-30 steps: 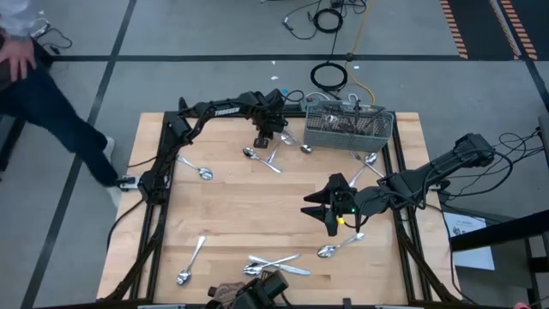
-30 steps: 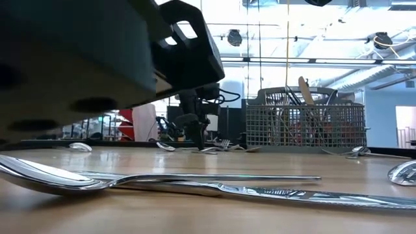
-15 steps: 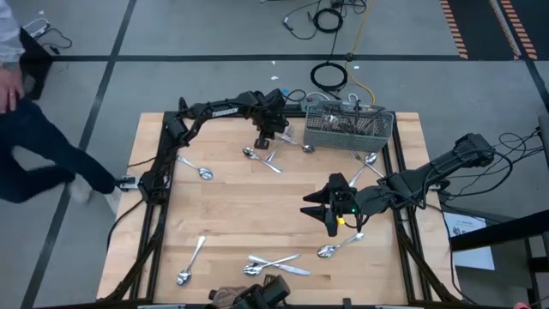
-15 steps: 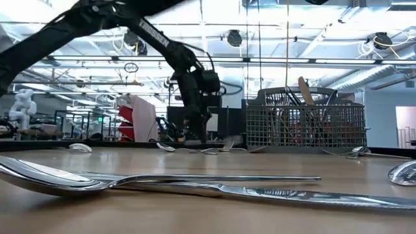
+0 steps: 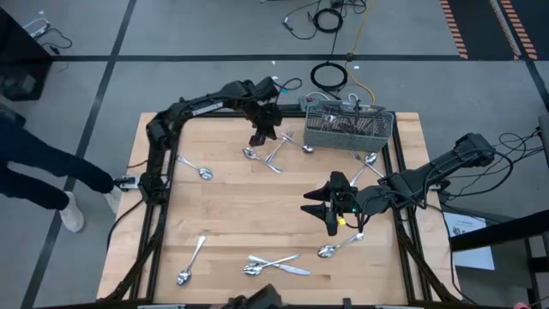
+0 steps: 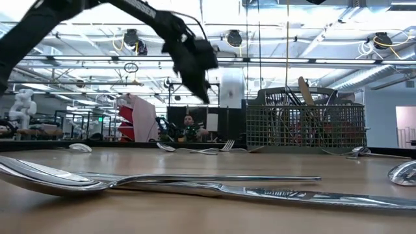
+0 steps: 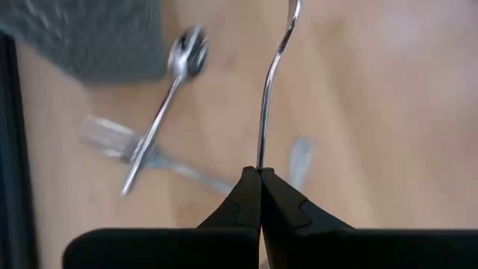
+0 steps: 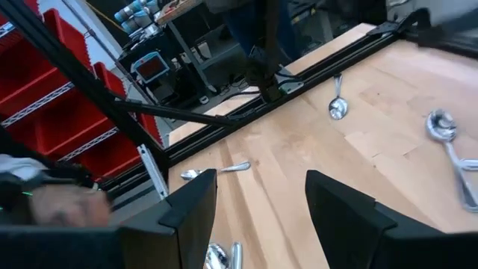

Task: Sort silverware
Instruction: Put the silver fork into the gray utensil holder

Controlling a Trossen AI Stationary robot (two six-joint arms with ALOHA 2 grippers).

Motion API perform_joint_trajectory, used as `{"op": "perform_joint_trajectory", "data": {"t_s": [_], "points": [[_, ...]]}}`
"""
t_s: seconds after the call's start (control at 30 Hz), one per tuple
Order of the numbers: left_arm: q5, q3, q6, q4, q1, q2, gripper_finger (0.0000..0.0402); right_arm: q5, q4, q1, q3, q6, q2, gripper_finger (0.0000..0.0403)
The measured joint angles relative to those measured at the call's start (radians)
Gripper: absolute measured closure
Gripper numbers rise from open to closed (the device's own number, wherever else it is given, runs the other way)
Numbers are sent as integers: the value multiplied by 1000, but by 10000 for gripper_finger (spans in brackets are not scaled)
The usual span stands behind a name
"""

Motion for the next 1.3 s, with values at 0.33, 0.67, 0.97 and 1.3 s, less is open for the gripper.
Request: {"op": "perform_joint_trajectory", "data": {"t_s": [0.33, 0.67, 0.97, 1.3], "points": [[348, 2, -207, 53, -6, -287, 400, 124, 59, -43, 0, -157, -72, 206], [384, 2, -490, 238, -164, -501, 401, 121, 497, -107, 0, -654, -84, 206], [-28, 2, -700, 446, -416, -547, 401, 88, 690, -129, 0, -815, -17, 206], [-138, 2, -737, 526, -521, -490, 401, 29, 731, -140, 0, -814, -8, 206]]}}
